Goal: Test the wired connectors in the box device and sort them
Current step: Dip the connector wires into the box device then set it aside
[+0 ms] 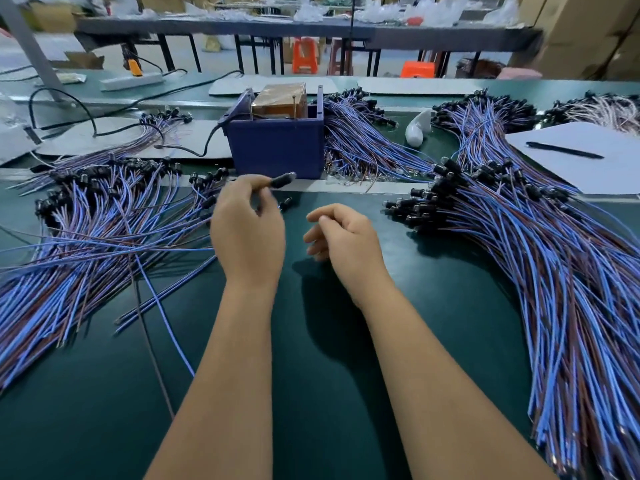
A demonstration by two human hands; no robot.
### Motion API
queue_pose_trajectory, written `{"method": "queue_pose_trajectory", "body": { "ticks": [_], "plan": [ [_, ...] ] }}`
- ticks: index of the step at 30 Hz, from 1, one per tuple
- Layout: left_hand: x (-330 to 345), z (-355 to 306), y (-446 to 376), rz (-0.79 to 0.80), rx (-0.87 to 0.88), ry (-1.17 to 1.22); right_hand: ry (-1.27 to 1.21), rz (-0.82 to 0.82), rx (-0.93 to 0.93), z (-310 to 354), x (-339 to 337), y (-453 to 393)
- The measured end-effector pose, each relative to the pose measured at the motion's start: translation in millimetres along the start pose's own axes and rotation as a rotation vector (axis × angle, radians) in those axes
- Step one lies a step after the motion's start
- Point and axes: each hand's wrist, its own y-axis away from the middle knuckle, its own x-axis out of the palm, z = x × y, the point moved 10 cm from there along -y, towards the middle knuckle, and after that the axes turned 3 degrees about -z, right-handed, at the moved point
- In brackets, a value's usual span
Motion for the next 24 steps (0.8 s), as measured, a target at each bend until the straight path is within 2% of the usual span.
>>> {"method": "queue_pose_trajectory", "body": {
  "ticks": [2,4,6,9,12,14,15,16,19,20,21,24],
  "plan": [
    [16,-14,10,0.105,-0.125,0.423,-0.331,0.070,0.136,-4,8,-2],
    [44,-27,28,0.300,-0.320,0.838,-0.579,0.143,0.263,-7,16,0],
    [69,-38,46,0.537,-0.479,1.056,-0.749,0.188,0.320,-7,18,0],
    [94,-46,72,0.885,-0.591,1.062,-0.880,0.173,0.331,-6,10,-1],
    [104,-35,95,1.130,-0.571,0.715,-0.678,0.028,0.362,-18,-12,-2],
    [103,-24,102,1.241,-0.575,0.585,-0.645,-0.038,0.298,-18,-21,-6],
    [100,-18,98,1.239,-0.590,0.572,-0.649,-0.053,0.260,-17,-23,-9],
    [96,-9,88,1.169,-0.608,0.568,-0.643,-0.059,0.224,-14,-25,-10],
    [75,30,44,0.698,-0.683,0.519,-0.585,0.008,0.153,-6,-20,-12],
    [70,38,37,0.584,-0.695,0.521,-0.550,0.047,0.144,-4,-16,-11],
    [68,41,34,0.526,-0.701,0.544,-0.494,0.082,0.137,-2,-11,-9],
    [74,29,37,0.498,-0.637,0.656,-0.240,0.125,0.094,0,4,-2]
  ]
}}
